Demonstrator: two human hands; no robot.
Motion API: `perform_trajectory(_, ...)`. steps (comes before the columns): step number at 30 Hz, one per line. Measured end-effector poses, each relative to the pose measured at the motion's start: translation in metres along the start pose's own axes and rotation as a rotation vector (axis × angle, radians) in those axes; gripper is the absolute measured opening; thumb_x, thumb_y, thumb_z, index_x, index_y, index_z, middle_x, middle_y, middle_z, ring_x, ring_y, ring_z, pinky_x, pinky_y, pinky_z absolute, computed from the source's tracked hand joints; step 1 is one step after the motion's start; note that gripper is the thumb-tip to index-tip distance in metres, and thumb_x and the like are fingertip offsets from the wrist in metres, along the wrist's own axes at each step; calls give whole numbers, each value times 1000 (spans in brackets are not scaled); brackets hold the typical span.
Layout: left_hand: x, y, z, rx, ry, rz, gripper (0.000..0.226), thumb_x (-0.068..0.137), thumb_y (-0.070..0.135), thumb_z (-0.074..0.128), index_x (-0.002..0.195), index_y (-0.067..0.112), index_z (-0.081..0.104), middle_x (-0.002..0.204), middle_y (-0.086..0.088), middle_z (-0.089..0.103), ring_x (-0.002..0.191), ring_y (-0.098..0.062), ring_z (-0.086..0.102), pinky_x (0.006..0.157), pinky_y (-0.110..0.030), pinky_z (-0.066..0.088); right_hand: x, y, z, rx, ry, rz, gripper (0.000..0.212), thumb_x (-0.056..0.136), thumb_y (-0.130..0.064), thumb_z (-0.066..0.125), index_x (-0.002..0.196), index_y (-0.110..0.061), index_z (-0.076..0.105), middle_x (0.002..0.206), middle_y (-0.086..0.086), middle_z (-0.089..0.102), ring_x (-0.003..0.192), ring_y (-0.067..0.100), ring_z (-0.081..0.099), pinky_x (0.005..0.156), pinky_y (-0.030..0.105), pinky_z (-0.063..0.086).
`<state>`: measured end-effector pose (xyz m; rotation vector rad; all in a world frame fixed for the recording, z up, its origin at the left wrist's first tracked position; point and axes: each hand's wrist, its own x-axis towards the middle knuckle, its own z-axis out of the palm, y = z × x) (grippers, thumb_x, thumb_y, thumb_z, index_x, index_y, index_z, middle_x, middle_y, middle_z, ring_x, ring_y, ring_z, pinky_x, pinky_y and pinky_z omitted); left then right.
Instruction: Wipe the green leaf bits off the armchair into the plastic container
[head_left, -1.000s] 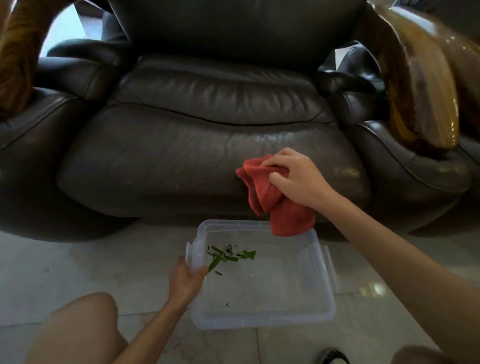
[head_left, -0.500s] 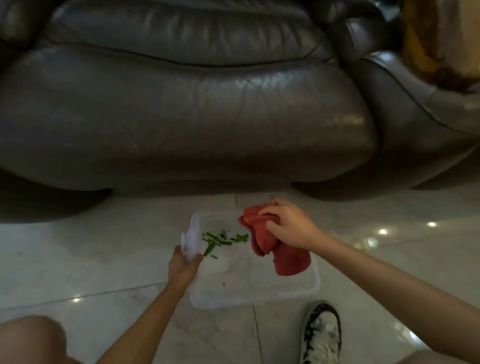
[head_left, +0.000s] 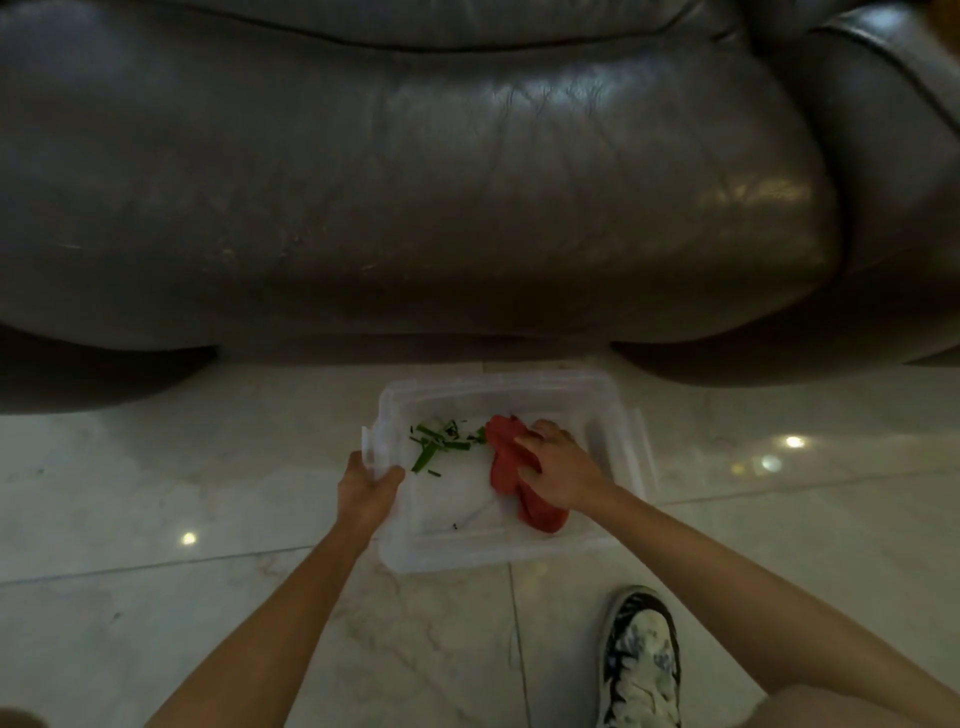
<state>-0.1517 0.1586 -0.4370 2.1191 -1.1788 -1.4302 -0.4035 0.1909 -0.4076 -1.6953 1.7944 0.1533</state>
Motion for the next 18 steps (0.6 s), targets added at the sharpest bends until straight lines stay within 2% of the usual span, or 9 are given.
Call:
perform_trajectory(4,7,0,2,15,11,-22,49,84,21,65,127,4,46,117,-21,61,85,-26,57,70,-32,48,0,13,14,-150,-178,-77,64,93,-34,46,148,-26,14,159,12,-5,145,32,7,117,43,18)
perform_trajectory(6,8,1,1,43,6,-29,54,84,22,65,130,4,44,122,-21,59,91,-29,60,72,-32,48,-3,16,14,-173,-252,-72,68,94,-35,45,149,-24,7,159,12,-10,146,30,-1,118,42,13)
perform_trajectory(8,7,3,1,119,5,-17,59,84,23,65,134,2,39,124,-23,58,100,-36,61,72,-33,47,-3,16,7,-141,-272,-60,67,95,-35,43,149,-23,5,159,10,-9,146,28,2,116,39,13)
perform_trajectory(10,2,8,-1,230,19,41,65,85,25,65,136,0,33,128,-26,55,108,-38,59,76,-37,50,-3,10,-5,-90,-271,-66,64,95,-34,42,149,-21,10,160,10,5,143,26,18,112,35,23)
perform_trajectory(11,-3,12,-3,308,24,80,70,85,27,64,140,0,29,134,-25,50,115,-39,55,85,-42,50,-6,4,-15,-70,-270,-65,61,95,-33,43,148,-20,16,158,11,18,138,27,30,107,32,30)
perform_trajectory(13,-14,22,-13,475,29,139,77,87,31,61,145,1,20,147,-23,35,130,-38,41,101,-48,42,-11,-10,-39,-50,-285,-82,53,95,-33,44,144,-19,31,147,12,40,126,28,46,96,30,38)
perform_trajectory(14,-22,31,-20,551,30,169,75,89,32,57,146,0,20,149,-22,32,132,-37,37,103,-49,40,-14,-18,-54,-37,-287,-111,48,95,-33,45,140,-19,38,141,11,49,120,27,51,93,30,40)
perform_trajectory(16,-43,60,-37,622,14,249,55,94,30,50,138,0,37,142,-22,42,124,-36,45,98,-46,45,-26,-41,-101,-27,-301,-169,39,94,-34,47,130,-20,51,125,7,62,107,23,58,85,30,43)
perform_trajectory(18,-67,93,-54,565,-44,293,35,97,26,43,111,-1,61,115,-22,64,99,-32,62,82,-40,52,-38,-60,-150,-38,-283,-230,34,93,-35,48,122,-19,57,114,5,67,99,22,60,81,31,45)
